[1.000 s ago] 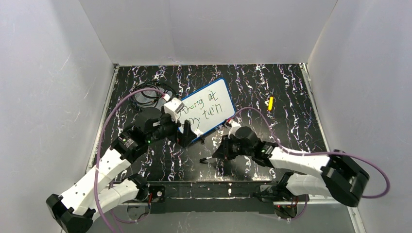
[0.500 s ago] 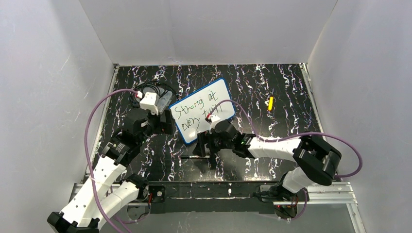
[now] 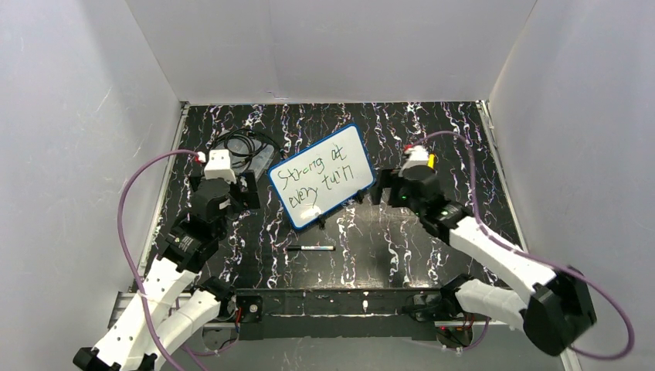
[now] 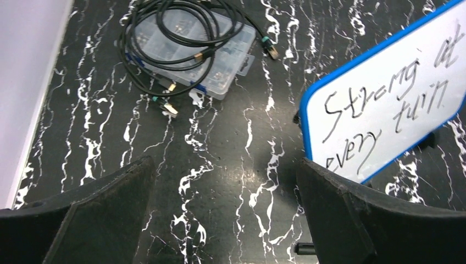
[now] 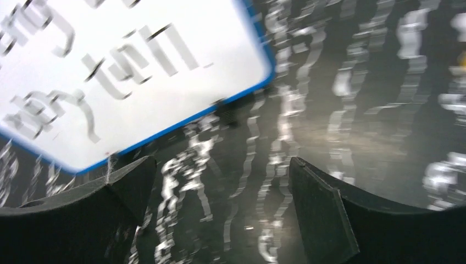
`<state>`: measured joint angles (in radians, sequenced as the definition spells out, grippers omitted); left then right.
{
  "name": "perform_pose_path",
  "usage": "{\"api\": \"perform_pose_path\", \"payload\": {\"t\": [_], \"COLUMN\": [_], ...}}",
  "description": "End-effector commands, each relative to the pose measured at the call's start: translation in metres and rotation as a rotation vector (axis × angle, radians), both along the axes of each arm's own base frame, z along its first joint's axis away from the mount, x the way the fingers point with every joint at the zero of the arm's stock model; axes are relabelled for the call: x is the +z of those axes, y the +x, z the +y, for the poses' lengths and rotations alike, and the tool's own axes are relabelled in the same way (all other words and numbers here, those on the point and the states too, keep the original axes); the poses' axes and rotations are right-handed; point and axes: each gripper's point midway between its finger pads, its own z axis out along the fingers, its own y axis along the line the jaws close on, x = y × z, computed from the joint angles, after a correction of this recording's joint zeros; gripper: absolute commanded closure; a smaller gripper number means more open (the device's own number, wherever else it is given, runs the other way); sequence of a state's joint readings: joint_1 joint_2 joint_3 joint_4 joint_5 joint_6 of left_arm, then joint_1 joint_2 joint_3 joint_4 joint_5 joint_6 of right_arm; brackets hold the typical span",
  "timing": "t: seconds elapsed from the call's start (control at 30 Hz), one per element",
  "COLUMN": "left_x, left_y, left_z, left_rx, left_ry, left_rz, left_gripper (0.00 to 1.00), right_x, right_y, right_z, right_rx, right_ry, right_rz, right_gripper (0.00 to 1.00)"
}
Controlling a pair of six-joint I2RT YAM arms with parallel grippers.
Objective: Write a sentence on the whiteboard
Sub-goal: Reset both arms
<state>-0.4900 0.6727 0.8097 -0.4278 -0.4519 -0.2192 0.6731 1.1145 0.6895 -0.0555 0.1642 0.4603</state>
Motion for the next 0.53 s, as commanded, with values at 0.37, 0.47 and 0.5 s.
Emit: {"api": "perform_pose_path", "payload": {"t": [0.37, 0.47, 0.5], "left_x": [0.012, 0.014, 0.016], "left_y": [-0.004, -0.005, -0.006], "left_z": [0.018, 0.014, 0.013], "left_rx": [0.077, 0.053, 0.043], "left_ry": [0.015, -0.003, -0.009], "left_rz": [-0.040, -0.059, -0.065], "left_gripper": [0.02, 0.02, 0.02], "right_x": [0.082, 0.084, 0.084], "right_y": [-0.002, -0.002, -0.002], "right_z": [-0.140, -0.138, -0.139], "right_rx": [-0.418, -0.409, -0.410], "right_ry": [-0.156, -0.149, -0.151], "right_rz": [-0.412, -0.416, -0.415], "right_gripper": [0.01, 0.01, 0.01]}}
